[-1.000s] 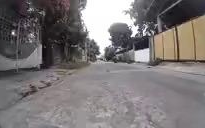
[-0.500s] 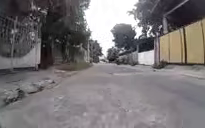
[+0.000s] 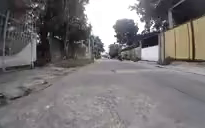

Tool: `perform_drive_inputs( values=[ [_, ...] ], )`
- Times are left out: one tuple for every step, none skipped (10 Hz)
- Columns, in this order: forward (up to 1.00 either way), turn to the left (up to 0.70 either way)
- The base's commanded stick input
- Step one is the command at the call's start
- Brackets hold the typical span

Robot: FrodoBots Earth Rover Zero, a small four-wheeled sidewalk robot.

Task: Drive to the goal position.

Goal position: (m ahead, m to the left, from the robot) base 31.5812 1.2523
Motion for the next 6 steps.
perform_drive_inputs(
  values=[
    [1.0,0.07],
    [1.0,0.07],
    [1.0,0.07],
    [1.0,0.07],
    [1.0,0.07],
    [1.0,0.07]
  ],
)
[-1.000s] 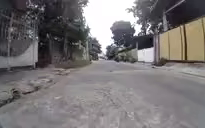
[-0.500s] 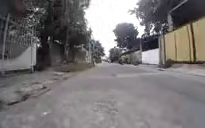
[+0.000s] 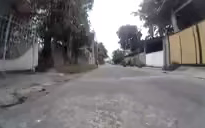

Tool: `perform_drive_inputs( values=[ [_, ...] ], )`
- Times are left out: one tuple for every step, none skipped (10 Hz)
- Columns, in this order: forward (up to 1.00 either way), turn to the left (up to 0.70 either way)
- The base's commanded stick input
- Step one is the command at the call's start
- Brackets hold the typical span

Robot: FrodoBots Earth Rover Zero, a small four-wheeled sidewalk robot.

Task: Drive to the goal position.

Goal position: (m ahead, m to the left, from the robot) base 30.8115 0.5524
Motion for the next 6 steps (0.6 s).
perform_drive_inputs(
  values=[
    [1.0,0.07],
    [1.0,0.07],
    [1.0,0.07],
    [1.0,0.07],
    [1.0,0.07],
    [1.0,0.07]
  ],
)
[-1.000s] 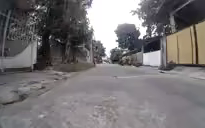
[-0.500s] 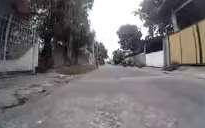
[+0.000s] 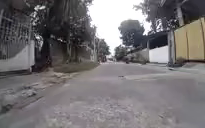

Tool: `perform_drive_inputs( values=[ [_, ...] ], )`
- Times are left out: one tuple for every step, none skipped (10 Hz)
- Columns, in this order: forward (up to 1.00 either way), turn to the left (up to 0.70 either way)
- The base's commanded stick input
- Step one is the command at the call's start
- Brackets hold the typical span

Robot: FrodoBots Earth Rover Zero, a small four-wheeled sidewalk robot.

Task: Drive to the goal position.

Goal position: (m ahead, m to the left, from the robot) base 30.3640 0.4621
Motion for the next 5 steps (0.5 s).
perform_drive_inputs(
  values=[
    [1.0,0.07],
    [1.0,0.07],
    [1.0,0.07],
    [1.0,0.01],
    [1.0,-0.27]
  ],
)
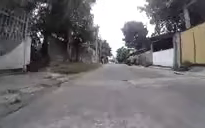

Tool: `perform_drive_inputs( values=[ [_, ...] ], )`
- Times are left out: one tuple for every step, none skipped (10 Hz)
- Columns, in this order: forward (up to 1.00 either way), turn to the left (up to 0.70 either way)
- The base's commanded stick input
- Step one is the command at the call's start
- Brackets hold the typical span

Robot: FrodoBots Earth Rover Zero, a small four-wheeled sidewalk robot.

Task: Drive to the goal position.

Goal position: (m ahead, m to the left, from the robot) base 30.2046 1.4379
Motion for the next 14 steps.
perform_drive_inputs(
  values=[
    [1.0,-0.33],
    [1.0,-0.33],
    [1.0,-0.16],
    [1.0,0.05],
    [1.0,0.07],
    [1.0,0.07],
    [1.0,0.07],
    [1.0,-0.27],
    [1.0,-0.06],
    [1.0,0.07],
    [1.0,0.07],
    [1.0,0.07],
    [1.0,0.07],
    [1.0,0.07]
  ],
)
